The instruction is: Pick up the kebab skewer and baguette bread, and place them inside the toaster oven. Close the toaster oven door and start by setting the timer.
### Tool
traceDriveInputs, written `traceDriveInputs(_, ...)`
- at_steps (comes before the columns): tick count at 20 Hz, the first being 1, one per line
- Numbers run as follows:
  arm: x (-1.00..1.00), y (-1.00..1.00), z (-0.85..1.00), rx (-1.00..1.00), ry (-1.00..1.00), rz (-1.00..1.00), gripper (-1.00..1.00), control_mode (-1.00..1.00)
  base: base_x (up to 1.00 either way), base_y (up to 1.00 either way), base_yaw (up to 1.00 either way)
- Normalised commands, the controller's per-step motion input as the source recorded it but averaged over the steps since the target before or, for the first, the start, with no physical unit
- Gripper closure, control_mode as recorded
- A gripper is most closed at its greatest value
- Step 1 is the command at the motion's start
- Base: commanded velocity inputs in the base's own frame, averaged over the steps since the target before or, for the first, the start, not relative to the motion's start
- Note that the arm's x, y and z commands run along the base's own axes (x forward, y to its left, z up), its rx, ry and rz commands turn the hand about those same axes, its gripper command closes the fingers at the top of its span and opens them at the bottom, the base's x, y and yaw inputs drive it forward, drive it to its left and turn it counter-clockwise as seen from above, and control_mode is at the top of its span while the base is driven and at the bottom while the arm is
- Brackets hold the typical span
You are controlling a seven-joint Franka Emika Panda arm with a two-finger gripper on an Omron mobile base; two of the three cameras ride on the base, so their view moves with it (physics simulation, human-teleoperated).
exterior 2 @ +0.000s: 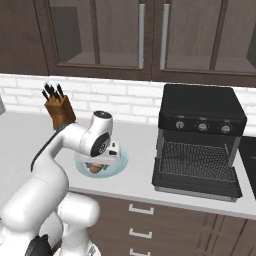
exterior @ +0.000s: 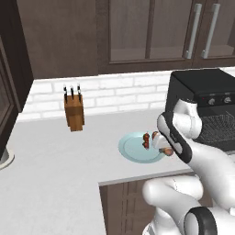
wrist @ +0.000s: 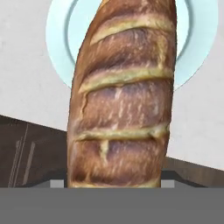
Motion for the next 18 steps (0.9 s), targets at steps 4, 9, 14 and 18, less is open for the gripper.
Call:
traceDriveInputs(4,-0.23,-1.0,0.42,0.0,0.0,0.0,1.0,-1.0,0.0,0.0,0.0)
traceDriveInputs(9,0.01,-1.0,0.26,0.0,0.0,0.0,1.0,-1.0,0.0,0.0,0.0)
traceDriveInputs(14,0.47,-1.0,0.04,0.0,0.0,-0.03,1.0,-1.0,0.0,0.0,0.0)
traceDriveInputs(18,0.46,-1.0,0.18,0.0,0.0,-0.02,1.0,-1.0,0.0,0.0,0.0)
